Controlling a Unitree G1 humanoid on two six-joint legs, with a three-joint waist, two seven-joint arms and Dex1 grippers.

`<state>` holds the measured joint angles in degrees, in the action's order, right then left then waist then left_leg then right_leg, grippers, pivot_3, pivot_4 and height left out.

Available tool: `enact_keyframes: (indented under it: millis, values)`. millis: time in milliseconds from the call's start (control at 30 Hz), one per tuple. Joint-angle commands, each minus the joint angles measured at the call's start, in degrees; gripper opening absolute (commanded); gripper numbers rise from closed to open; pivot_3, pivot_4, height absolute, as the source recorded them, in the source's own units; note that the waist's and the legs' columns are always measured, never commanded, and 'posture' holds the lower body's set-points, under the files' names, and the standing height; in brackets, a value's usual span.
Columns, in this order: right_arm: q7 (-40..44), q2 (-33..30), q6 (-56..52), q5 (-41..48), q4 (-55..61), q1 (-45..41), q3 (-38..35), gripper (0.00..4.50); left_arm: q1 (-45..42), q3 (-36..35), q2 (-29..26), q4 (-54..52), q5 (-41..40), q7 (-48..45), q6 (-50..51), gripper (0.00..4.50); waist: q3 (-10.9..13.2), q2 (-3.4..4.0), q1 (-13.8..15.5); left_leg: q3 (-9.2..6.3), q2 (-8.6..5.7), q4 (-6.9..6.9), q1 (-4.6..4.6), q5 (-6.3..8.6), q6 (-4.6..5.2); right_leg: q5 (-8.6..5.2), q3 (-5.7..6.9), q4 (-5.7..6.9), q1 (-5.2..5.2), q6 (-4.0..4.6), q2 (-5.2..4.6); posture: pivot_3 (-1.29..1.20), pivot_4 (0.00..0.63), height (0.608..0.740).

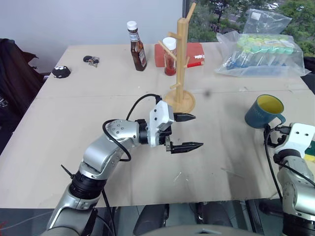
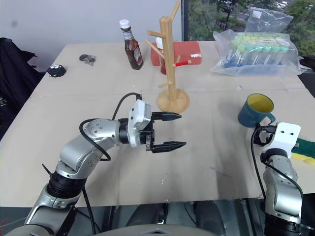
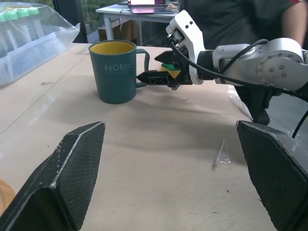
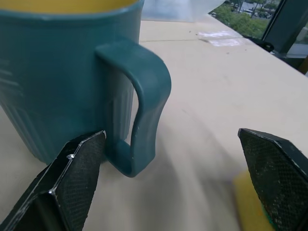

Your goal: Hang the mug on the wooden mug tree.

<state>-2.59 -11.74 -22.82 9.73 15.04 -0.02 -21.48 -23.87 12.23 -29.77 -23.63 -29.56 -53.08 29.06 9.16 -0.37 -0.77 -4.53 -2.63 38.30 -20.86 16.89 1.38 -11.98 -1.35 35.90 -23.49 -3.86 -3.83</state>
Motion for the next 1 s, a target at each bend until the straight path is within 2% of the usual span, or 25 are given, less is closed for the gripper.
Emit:
enact_keyframes:
  millis: [33,133,200,233,367,467,567,667,800,1000]
  values:
    - [2.18,-0.95,6.75,1.06,-5.08,-2.26,-1.67,2.65,-0.93,-0.7,0.49,-1.96,0.65,0.82,-1.63,4.5,0.0,0.01,-0.03,0.02,0.0,0.0,0.0,0.0,0.0,0.0,-0.02,0.0,0.0,0.0,0.0,0.0,0.15,0.74]
    - [4.24,-2.48,8.72,1.47,-8.67,-3.34,-1.93,1.29,-0.62,-1.51,0.24,-2.18,0.6,1.32,-1.54,4.5,0.01,0.02,-0.02,0.0,0.0,-0.01,0.0,0.0,0.0,0.0,0.0,0.01,0.0,0.0,0.01,0.0,0.15,0.74]
    - [5.71,-3.34,9.44,2.12,-10.39,-3.89,-1.9,0.2,-0.09,-1.9,0.09,-2.32,0.69,1.6,-1.66,4.5,0.01,0.02,-0.04,0.02,0.0,-0.01,0.0,0.0,0.0,0.0,-0.02,0.01,-0.01,0.0,0.0,0.0,0.15,0.74]
    - [6.36,-3.78,9.71,2.34,-11.05,-4.23,-1.84,0.09,0.27,-1.97,0.06,-2.41,0.86,1.74,-1.82,4.5,0.01,0.02,-0.05,0.01,0.0,-0.01,0.01,0.0,0.0,0.0,-0.02,0.01,-0.01,0.0,0.01,0.0,0.15,0.74]
    - [10.38,-6.51,10.24,3.45,-11.82,-5.84,-1.06,0.09,2.64,-2.86,0.37,-3.22,0.94,3.36,-2.36,4.5,0.01,0.04,-0.05,0.0,0.01,-0.02,0.01,0.0,0.0,0.0,-0.01,0.01,0.0,0.0,0.01,0.0,0.15,0.74]
    - [17.88,-10.77,8.66,5.22,-10.57,-7.38,1.32,0.09,7.0,-5.19,1.19,-4.42,-0.28,4.82,-3.81,4.5,0.03,0.06,-0.24,0.1,0.02,-0.02,0.03,0.01,0.02,0.01,-0.1,0.01,-0.02,0.0,0.0,0.0,0.15,0.74]
    - [32.2,-19.63,3.57,9.88,-6.82,-13.14,6.5,0.09,14.2,-11.44,7.04,-5.46,-0.01,12.21,-10.1,4.5,0.12,0.21,-0.74,0.23,0.06,-0.02,0.05,0.12,0.22,0.01,-0.18,0.0,-0.06,-0.01,-0.02,0.0,0.15,0.74]
    - [39.27,-24.48,1.44,12.07,-8.61,-19.62,9.09,0.09,17.11,-14.21,11.94,-6.12,2.38,19.45,-12.55,4.5,0.16,0.06,-0.8,0.21,0.06,0.02,0.04,0.15,0.28,0.02,-0.13,0.0,-0.05,-0.02,-0.09,0.0,0.15,0.74]
    - [51.67,-28.25,5.1,10.6,-18.4,-33.29,15.6,0.09,20.26,-13.19,17.7,-10.04,4.05,25.7,-15.98,4.5,0.17,0.02,0.06,0.04,0.06,0.03,0.04,0.15,0.27,0.04,0.06,0.0,0.03,0.02,-0.04,0.0,0.15,0.74]
    - [65.16,-27.89,18.6,4.2,-40.66,-51.54,23.27,0.09,20.44,-10.75,19.77,-12.53,5.46,28.09,-17.92,4.5,0.22,-0.04,0.35,0.05,-0.07,0.08,-0.12,0.02,0.05,0.04,0.09,-0.08,-0.03,0.02,-0.2,0.0,0.15,0.74]
